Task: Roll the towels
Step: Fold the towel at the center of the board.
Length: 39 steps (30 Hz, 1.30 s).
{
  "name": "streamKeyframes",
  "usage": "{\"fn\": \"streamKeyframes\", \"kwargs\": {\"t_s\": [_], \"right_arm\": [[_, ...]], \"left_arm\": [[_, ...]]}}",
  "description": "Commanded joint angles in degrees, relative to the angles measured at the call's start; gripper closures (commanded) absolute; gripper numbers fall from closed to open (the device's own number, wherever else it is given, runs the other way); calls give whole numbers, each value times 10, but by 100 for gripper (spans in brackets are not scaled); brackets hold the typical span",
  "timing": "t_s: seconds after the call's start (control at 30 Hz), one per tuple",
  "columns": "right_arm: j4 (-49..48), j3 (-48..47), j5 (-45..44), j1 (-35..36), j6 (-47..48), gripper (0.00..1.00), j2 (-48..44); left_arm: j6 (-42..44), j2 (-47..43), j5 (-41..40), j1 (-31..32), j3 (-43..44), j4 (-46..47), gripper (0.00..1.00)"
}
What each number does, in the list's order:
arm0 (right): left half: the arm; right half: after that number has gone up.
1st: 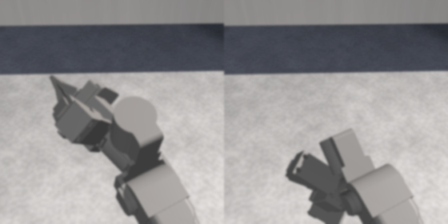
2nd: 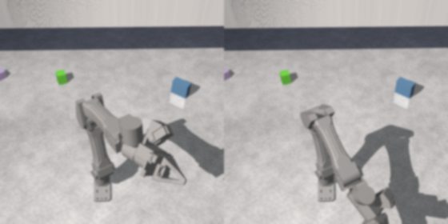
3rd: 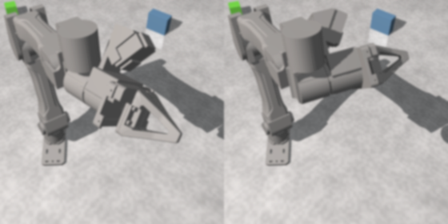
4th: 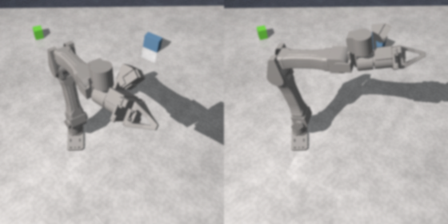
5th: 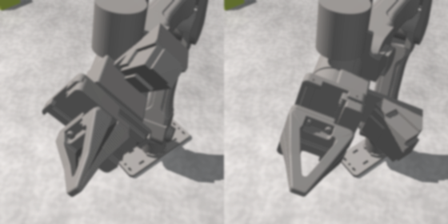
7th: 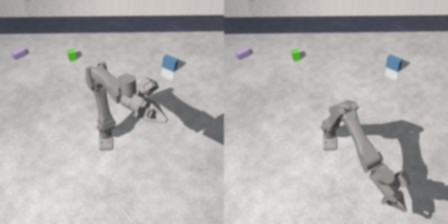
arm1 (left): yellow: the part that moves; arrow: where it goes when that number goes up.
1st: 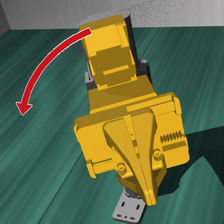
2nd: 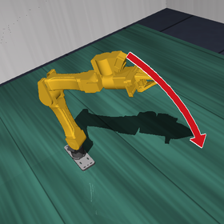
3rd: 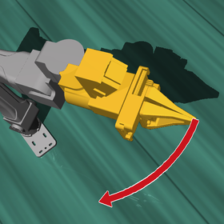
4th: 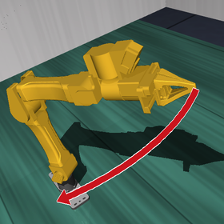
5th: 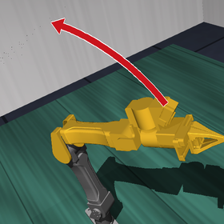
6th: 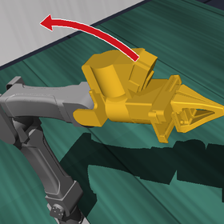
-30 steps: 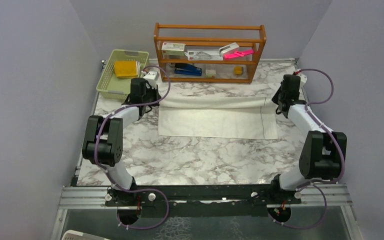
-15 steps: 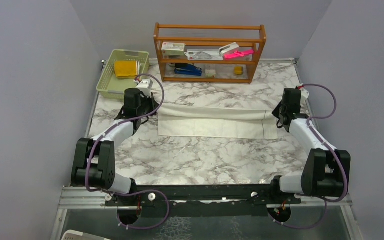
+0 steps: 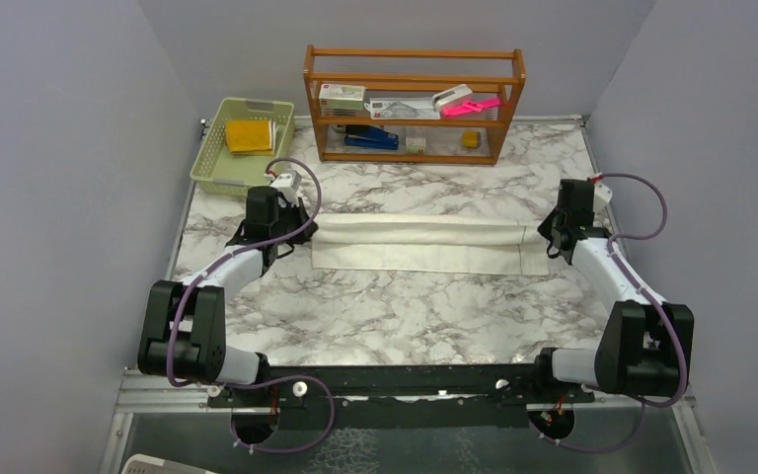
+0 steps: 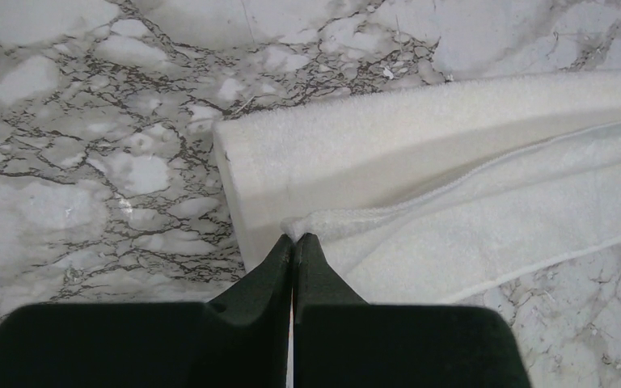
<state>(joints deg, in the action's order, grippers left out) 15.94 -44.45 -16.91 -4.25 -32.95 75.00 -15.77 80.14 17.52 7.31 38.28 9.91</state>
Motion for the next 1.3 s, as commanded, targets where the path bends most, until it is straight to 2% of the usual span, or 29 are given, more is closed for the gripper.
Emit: {"fn": "streamKeyframes", "kwargs": {"t_s": [0.0,0.07,0.13,0.17,0.2,0.27,0.33,0.4,0.47,0.6,0.7,0.77,0.83,0.93,1.0,1.13,1.27], "right_arm": [[41,18,-33,-6,-32,98,-33],[57,22,-45,-6,-38,96,-46],[74,25,-58,-6,-45,92,-60],[83,27,-64,-6,-47,87,-68],[93,28,-74,-6,-55,79,-77],[103,34,-95,-6,-67,52,-102],[102,44,-110,-6,-78,32,-128],[93,52,-129,-5,-85,22,-149],[78,56,-132,-5,-83,21,-156],[59,54,-124,-5,-81,21,-139],[27,52,-74,-5,-48,21,-115],[-26,50,-34,13,-17,21,-93],[-14,12,-53,60,-4,21,-50],[9,-52,-130,161,22,19,19],[-7,-77,-121,205,54,19,57],[-24,-119,-13,227,84,20,140],[2,-170,29,228,102,21,225]], "left_arm": [[-28,-8,23,10,-12,-8,100],[-37,-14,30,12,-18,-10,99],[-53,-25,32,14,-24,-17,91],[-62,-33,33,15,-30,-21,89],[-69,-44,33,16,-37,-23,86],[-79,-74,16,20,-50,-27,81],[-81,-109,-28,22,-54,-40,70],[-83,-133,-87,22,-43,-63,54],[-75,-136,-132,21,-22,-86,43],[-36,-94,-153,16,38,-131,43],[-36,-58,-114,13,68,-126,43],[-52,-12,-40,14,106,-114,48],[-63,38,15,26,152,-112,53],[-49,93,16,79,211,-114,53],[-38,128,9,114,244,-125,53],[-55,212,36,141,298,-149,58],[-72,274,54,148,334,-169,62]]}}
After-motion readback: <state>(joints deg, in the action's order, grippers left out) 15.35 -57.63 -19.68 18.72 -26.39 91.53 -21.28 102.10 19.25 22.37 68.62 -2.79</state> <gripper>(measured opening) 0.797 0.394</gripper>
